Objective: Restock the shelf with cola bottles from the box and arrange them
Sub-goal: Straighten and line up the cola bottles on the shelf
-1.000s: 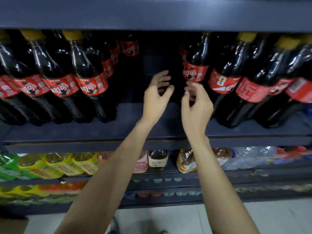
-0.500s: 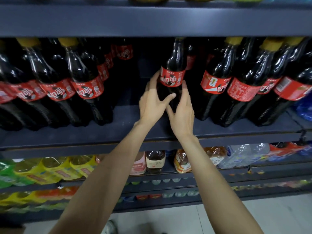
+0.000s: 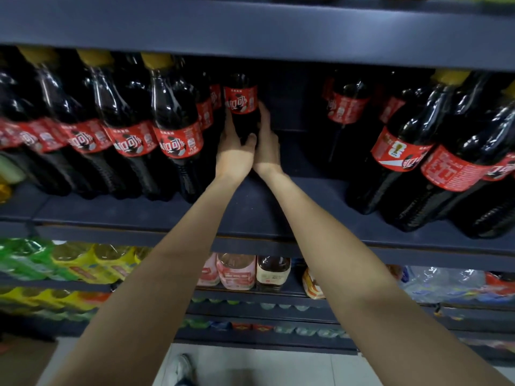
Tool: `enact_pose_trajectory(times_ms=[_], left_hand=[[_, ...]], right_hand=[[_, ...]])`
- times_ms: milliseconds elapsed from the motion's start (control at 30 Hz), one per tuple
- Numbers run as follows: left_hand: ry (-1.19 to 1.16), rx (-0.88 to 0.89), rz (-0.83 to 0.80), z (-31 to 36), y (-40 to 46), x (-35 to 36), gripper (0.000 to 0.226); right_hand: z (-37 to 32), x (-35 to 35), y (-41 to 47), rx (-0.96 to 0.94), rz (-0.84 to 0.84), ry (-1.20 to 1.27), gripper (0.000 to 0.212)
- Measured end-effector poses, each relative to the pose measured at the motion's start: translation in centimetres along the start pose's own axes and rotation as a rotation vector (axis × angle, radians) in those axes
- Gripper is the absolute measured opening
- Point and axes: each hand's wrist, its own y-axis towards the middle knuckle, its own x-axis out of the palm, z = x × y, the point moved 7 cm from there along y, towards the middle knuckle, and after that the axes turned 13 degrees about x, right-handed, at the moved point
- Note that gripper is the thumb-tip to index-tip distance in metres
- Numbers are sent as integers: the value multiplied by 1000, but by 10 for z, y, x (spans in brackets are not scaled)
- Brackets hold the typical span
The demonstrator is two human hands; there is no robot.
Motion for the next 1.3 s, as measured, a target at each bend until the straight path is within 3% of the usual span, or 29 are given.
enact_pose_trajectory(times_ms=[100,267,433,500,567,733,967,1033,1200,1300], left_hand=[[-66,-22,19,-7,1,2,81],[-74,1,71,-13,-6,0,72],[127,74,177,-4,-17,2,74],[226,75,241,2,-24,4,77],[287,51,262,2,-25,6,79],[446,72,275,-4,-19,9,80],[548,116,288,-1,-17,10,88],[432,62,227,0,-17,11,90],[-181,-138,179,-7,-47,1,77],[-293,-160,98,-6,-76,-6,66]], right_hand=[[1,-1,3,-14,-3,-40,63],[3,-21,-2,-70,15,-186,72],[15,-92,-53,-199,717,-279,47],[26,-105,-59,-108,860,-275,56],[33,-114,-52,-12,899,-266,71],[49,-131,-20,243,815,-74,99],[42,-122,-17,167,555,32,80],[38,-111,-24,88,424,60,79],[33,-71,-34,6,75,161,82],[25,-47,-38,-30,-49,148,84]])
